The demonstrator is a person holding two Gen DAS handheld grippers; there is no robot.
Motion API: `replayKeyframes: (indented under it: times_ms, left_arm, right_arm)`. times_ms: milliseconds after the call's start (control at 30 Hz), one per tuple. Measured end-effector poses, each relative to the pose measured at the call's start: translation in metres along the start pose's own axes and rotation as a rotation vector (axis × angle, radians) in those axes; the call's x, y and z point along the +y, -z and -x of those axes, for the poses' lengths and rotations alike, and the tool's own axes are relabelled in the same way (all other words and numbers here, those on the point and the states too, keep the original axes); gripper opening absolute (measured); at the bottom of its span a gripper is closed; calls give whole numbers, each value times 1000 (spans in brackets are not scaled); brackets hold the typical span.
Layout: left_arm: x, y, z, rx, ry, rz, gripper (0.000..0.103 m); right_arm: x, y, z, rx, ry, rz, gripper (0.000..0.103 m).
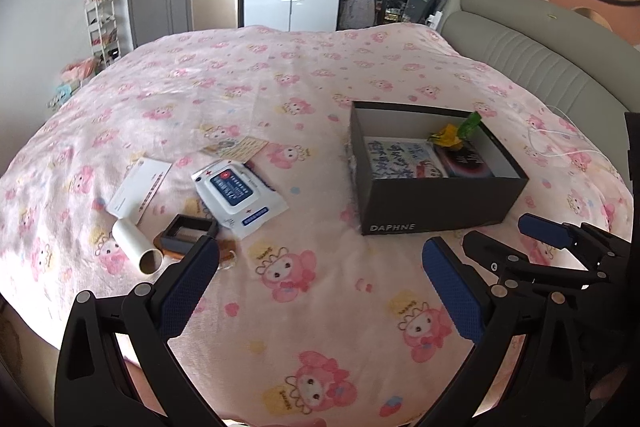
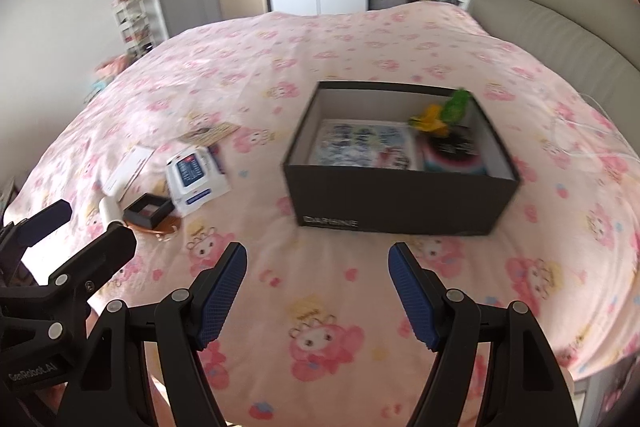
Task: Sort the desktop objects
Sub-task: 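Move both tools toward the white wet-wipes pack beside the box, then position the left gripper over the wet-wipes pack and lower it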
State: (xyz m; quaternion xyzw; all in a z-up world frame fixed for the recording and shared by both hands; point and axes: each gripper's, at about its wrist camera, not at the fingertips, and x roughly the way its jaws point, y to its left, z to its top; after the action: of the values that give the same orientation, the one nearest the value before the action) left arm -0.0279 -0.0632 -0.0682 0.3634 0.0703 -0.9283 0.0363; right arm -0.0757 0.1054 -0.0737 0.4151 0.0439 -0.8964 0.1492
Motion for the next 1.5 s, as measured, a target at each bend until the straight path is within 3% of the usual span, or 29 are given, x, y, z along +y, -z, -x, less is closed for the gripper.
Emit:
replayKeyframes:
  times_ms: [267,400,500,567,667,733,967,1100,1200,1300,1500]
  left_arm:
    - [61,-3,-37,25,-9,116,98]
    - [85,2,-70,73,-18,152,81]
    - [102,10,-100,123,-55,175,59]
    - [114,17,-124,161,-69,190,51]
    - [127,21,-151,194,-62,219,39]
    - [133,21,-164,207,-43,243,32]
    - [146,18,-196,244,38,321,31]
    - [141,14,-205,252,23,312,31]
    - [142,10,-192,186,-27,312,31]
    - [142,6,-184,167,11,311,31]
    - [136,10,-209,226,45,300,31]
  right_arm:
    - [42,-17,-55,42,-85,77,71]
    - [63,-24,-90,84,-128,106,70]
    - [79,-29,-117,115,-160,128,55]
    - [89,-28,-137,148,-175,142,41]
    - [100,-24,-164,197,-192,142,30]
    - [104,-24,-180,218,-202,127,29]
    - [102,-35,-216,250,-201,46,29]
    - [99,-37,-222,251,-183,27,29]
    - [95,-38,-221,233,-173,20,29]
    - [94,-40,-223,228,-182,17,29]
    - [102,-41,-235,238,-225,26,29]
